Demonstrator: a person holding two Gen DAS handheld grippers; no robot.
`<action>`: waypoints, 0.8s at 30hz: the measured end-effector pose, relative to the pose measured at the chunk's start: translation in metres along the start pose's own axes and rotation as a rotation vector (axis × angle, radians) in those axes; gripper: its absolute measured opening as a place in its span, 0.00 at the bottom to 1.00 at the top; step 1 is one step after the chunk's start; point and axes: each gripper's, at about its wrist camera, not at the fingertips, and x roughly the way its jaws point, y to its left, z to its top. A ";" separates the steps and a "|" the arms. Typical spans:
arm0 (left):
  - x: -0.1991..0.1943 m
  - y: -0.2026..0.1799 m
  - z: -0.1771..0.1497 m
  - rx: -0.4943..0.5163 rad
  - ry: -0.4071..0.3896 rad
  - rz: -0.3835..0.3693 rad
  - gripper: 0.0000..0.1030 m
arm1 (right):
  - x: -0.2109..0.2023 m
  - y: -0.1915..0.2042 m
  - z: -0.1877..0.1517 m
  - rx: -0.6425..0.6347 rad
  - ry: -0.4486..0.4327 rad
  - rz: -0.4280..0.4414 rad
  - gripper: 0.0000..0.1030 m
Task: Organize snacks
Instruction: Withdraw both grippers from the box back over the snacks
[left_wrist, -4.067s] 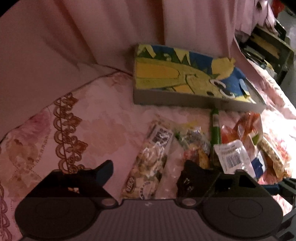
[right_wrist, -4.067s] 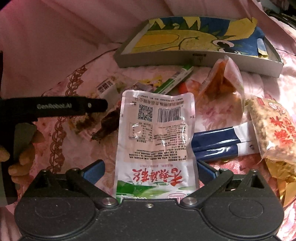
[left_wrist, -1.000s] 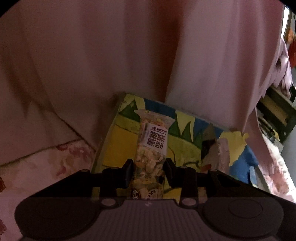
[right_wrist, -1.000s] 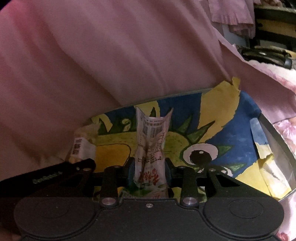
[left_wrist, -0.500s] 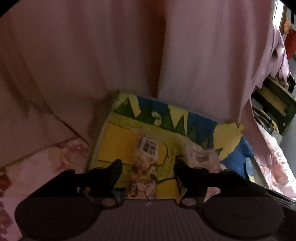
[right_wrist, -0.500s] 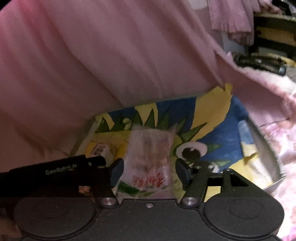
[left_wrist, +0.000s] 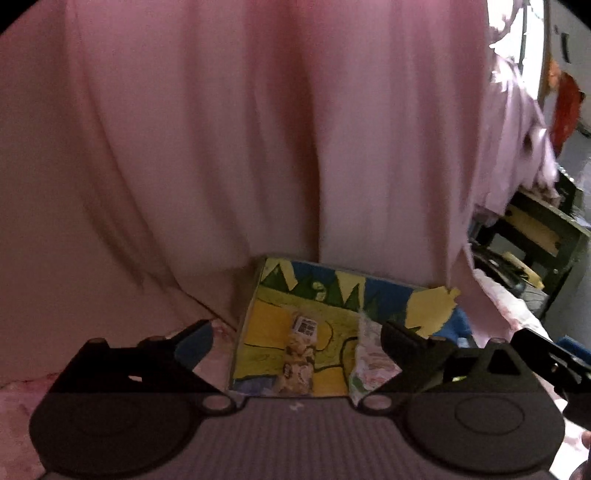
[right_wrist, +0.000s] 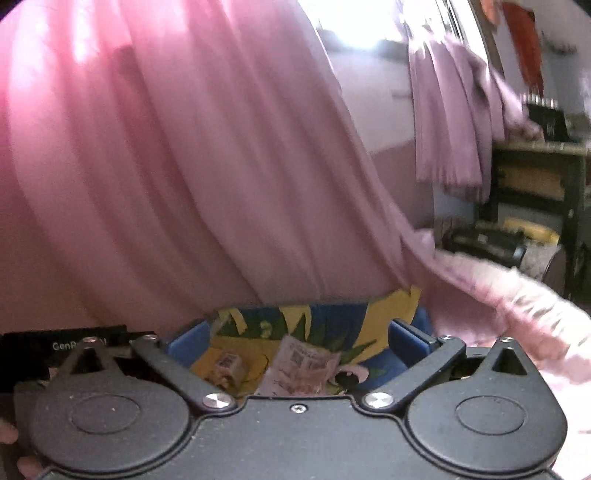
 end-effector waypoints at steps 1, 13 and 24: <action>-0.012 -0.003 0.000 0.010 -0.012 0.006 0.99 | -0.011 0.000 0.000 -0.007 -0.016 0.008 0.99; -0.136 -0.024 -0.062 0.121 -0.064 0.072 1.00 | -0.134 -0.014 -0.026 -0.024 -0.065 0.005 1.00; -0.192 -0.035 -0.115 0.152 0.000 0.096 1.00 | -0.201 -0.027 -0.055 0.009 -0.006 -0.031 1.00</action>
